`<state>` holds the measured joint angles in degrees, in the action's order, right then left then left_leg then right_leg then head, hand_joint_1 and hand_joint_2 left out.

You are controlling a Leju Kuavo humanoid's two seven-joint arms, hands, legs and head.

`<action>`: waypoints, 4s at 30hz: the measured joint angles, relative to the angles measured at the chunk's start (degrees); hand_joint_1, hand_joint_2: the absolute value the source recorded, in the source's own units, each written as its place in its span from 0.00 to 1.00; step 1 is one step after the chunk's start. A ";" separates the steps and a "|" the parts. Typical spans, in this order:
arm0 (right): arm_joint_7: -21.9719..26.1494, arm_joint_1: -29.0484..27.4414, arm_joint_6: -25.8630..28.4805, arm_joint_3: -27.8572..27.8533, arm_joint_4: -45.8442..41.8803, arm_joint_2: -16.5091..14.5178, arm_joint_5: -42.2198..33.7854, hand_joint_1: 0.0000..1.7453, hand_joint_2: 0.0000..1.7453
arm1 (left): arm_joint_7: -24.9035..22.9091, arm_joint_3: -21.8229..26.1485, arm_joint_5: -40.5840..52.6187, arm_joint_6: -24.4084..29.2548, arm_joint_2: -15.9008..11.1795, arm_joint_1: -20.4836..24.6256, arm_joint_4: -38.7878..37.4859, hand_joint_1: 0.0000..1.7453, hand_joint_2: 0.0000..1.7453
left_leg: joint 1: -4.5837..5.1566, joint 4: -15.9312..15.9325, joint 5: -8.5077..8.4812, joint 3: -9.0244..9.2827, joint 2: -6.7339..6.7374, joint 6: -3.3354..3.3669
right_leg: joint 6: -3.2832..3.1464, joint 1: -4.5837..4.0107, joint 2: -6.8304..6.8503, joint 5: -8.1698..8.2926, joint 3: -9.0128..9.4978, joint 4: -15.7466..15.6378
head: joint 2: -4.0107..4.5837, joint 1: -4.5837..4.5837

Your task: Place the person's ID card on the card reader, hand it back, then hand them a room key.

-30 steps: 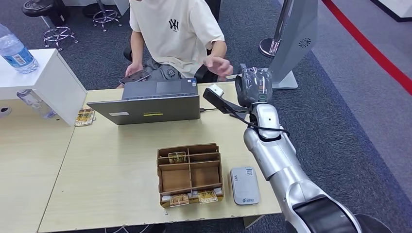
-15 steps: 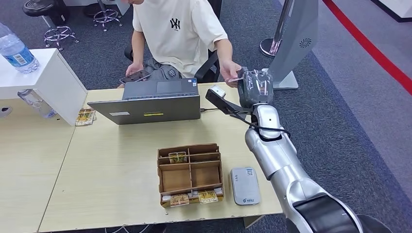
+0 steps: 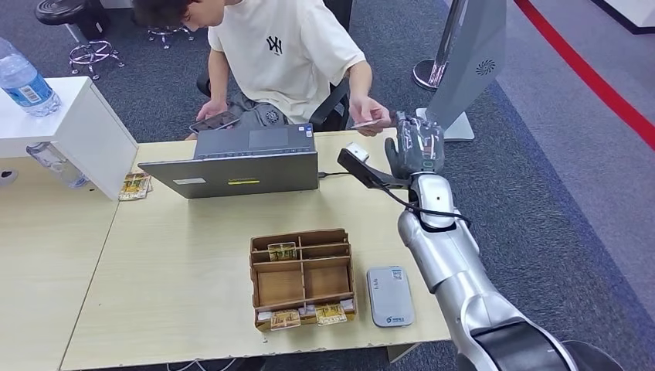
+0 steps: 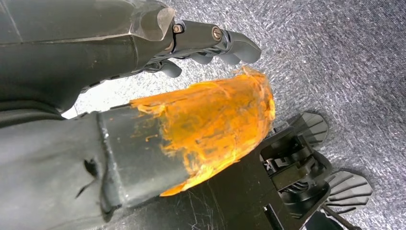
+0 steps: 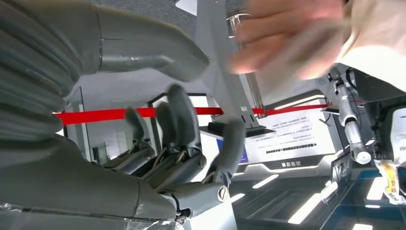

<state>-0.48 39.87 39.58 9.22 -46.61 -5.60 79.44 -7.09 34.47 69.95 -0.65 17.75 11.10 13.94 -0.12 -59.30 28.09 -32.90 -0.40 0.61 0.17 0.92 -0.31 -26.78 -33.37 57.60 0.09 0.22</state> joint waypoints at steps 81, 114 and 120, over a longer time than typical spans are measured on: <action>3.73 -41.48 0.00 20.09 -39.96 1.05 -4.72 0.52 1.00 | 4.13 1.22 -8.95 5.90 -0.93 -4.90 0.00 0.00 0.00 | -0.02 0.05 0.26 0.06 -0.09 -0.06 | 0.00 -0.01 0.08 -0.30 0.08 0.00 | 0.00 -0.01; 5.92 -36.77 -4.24 19.10 -33.26 0.37 -12.79 0.42 1.00 | 3.71 1.22 -7.98 5.44 -0.94 -4.78 0.00 0.00 0.00 | -0.02 0.05 0.26 0.06 -0.09 -0.06 | 0.00 -0.01 0.08 -0.30 0.09 0.00 | 0.00 0.00; 5.93 -36.29 -4.81 18.72 -32.66 0.37 -13.12 0.41 1.00 | 3.70 1.22 -7.99 5.44 -0.94 -4.77 0.00 0.00 0.00 | -0.02 0.05 0.26 0.06 -0.09 -0.06 | 0.00 -0.01 0.08 -0.30 0.09 0.00 | 0.00 0.00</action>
<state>5.45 3.58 34.77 27.94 -79.26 -5.22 66.31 -3.39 35.69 61.96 4.79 16.81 6.33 13.94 -0.14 -59.25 28.35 -32.84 -0.49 0.55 0.17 0.91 -0.23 -27.08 -33.29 57.60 0.09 0.22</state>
